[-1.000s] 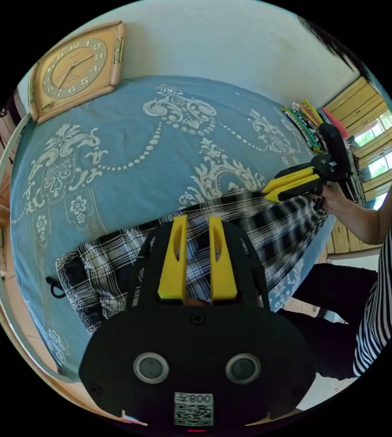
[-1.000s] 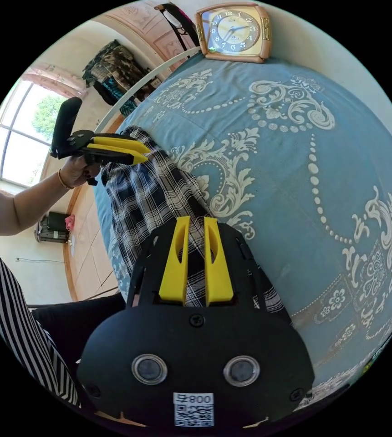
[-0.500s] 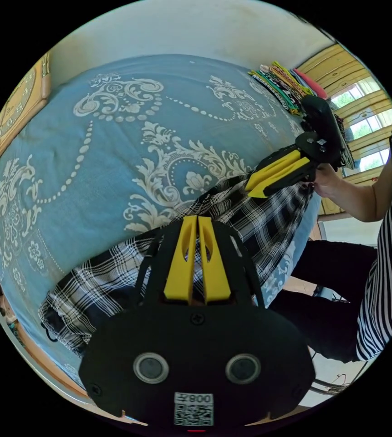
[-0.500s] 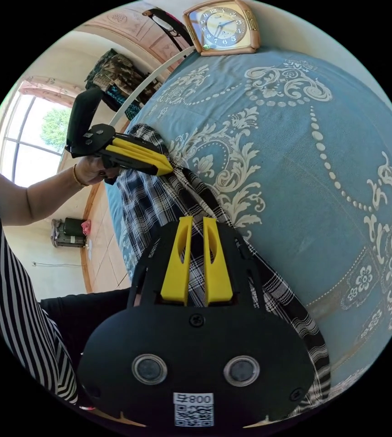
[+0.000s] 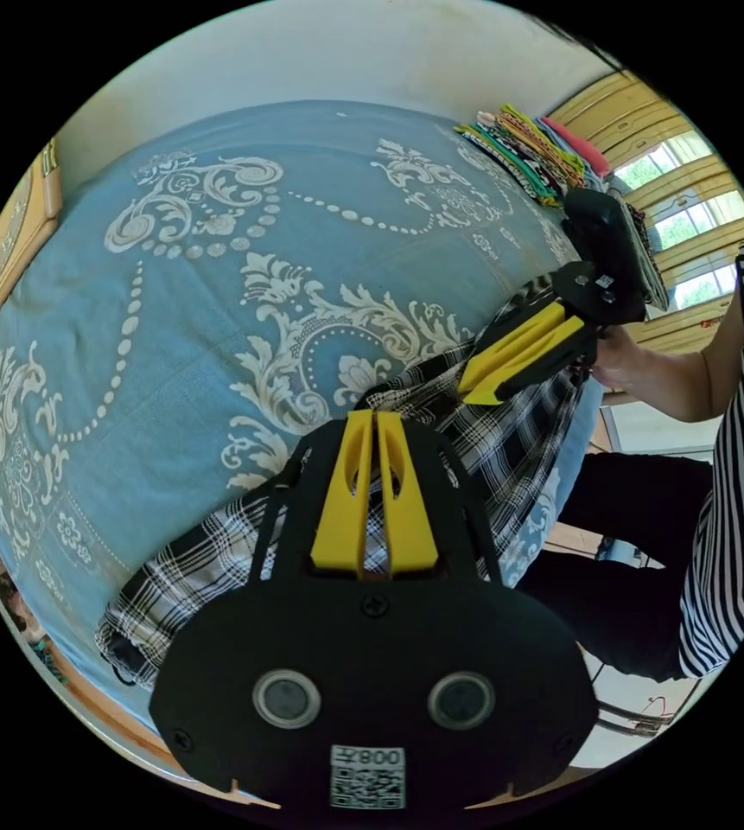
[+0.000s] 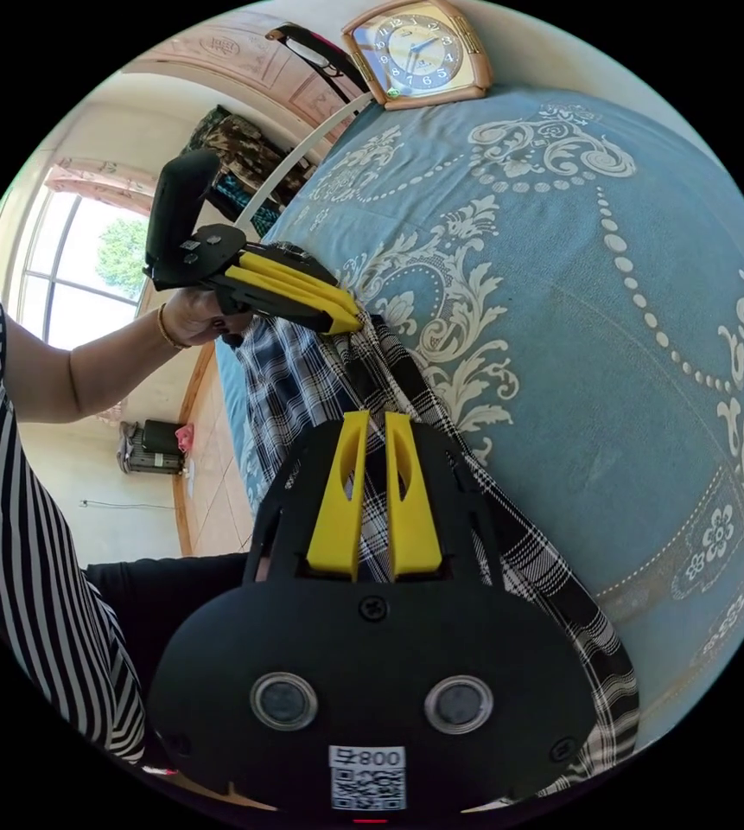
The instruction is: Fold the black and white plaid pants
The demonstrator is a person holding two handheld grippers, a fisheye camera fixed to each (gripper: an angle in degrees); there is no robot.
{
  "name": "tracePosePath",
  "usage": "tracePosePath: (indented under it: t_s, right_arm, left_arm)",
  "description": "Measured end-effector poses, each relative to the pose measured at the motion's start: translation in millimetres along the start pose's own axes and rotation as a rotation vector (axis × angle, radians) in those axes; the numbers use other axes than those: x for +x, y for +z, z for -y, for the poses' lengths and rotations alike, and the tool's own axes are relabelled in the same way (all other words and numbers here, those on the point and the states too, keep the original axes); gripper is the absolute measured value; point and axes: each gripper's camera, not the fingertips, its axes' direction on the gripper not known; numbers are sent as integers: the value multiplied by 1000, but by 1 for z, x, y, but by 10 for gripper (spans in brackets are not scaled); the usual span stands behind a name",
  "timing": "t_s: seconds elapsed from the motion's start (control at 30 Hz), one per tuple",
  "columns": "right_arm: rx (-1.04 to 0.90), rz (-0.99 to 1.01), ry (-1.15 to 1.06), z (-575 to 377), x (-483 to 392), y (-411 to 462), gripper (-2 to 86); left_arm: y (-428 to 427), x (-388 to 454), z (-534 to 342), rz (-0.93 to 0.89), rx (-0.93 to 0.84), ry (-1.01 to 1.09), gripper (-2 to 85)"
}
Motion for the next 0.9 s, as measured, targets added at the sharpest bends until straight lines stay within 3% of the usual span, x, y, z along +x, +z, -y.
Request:
tracePosePath:
  t_s: [0.13, 0.37, 0.73, 0.9]
  right_arm:
    - [57, 17, 8, -2, -2, -22, 40]
    - [153, -28, 17, 7, 15, -61, 67]
    - [-104, 156, -187, 32, 5, -25, 65]
    - [-166, 196, -262, 37, -7, -19, 25]
  left_arm:
    - [-31, 7, 4, 64, 118, 11, 7]
    - [-34, 23, 3, 34, 77, 69, 4]
    - [-39, 52, -13, 62, 36, 145, 3]
    - [-38, 56, -14, 73, 49, 142, 4]
